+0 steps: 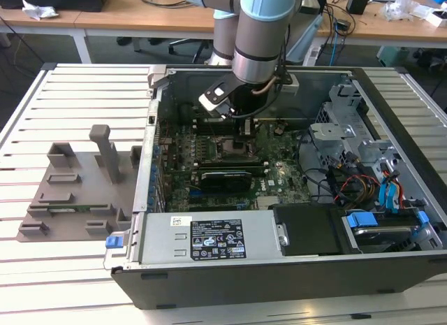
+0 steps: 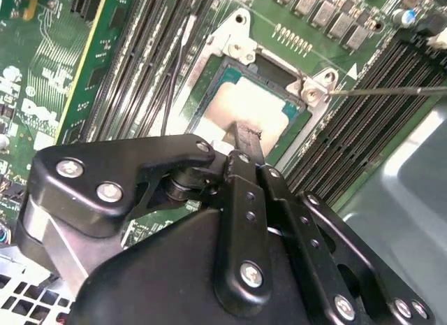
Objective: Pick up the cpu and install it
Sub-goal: 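Place the cpu into insertion slot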
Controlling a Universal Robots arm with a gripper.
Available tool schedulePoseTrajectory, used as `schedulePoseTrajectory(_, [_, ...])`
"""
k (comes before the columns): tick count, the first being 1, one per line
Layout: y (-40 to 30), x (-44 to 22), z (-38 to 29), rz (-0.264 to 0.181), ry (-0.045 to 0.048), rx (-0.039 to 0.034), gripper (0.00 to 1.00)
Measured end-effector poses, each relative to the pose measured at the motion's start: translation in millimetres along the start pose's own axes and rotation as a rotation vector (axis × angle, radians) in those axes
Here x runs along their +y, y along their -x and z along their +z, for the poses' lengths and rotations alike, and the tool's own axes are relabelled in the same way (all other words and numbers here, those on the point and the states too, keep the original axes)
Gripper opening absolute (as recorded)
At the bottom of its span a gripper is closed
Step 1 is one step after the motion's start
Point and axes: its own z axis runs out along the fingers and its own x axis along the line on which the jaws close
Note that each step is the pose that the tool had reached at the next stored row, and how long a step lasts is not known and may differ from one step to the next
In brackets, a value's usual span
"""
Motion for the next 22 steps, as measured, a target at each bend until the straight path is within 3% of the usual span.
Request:
schedulePoseTrajectory(1, [-0.1, 0.2, -0.2, 0.001, 0.0003, -0.0095, 0.11])
schedulePoseTrajectory(2, [0.2, -0.1, -3.7, 0.0, 0.0, -0.0105, 0.11])
schedulePoseTrajectory(8, [1.2, -1.4, -24.2, 0.001, -0.0001, -0.0107, 0.11])
schedulePoseTrajectory(22, [2.6, -3.1, -54.6, 0.001, -0.0001, -0.0108, 0.11])
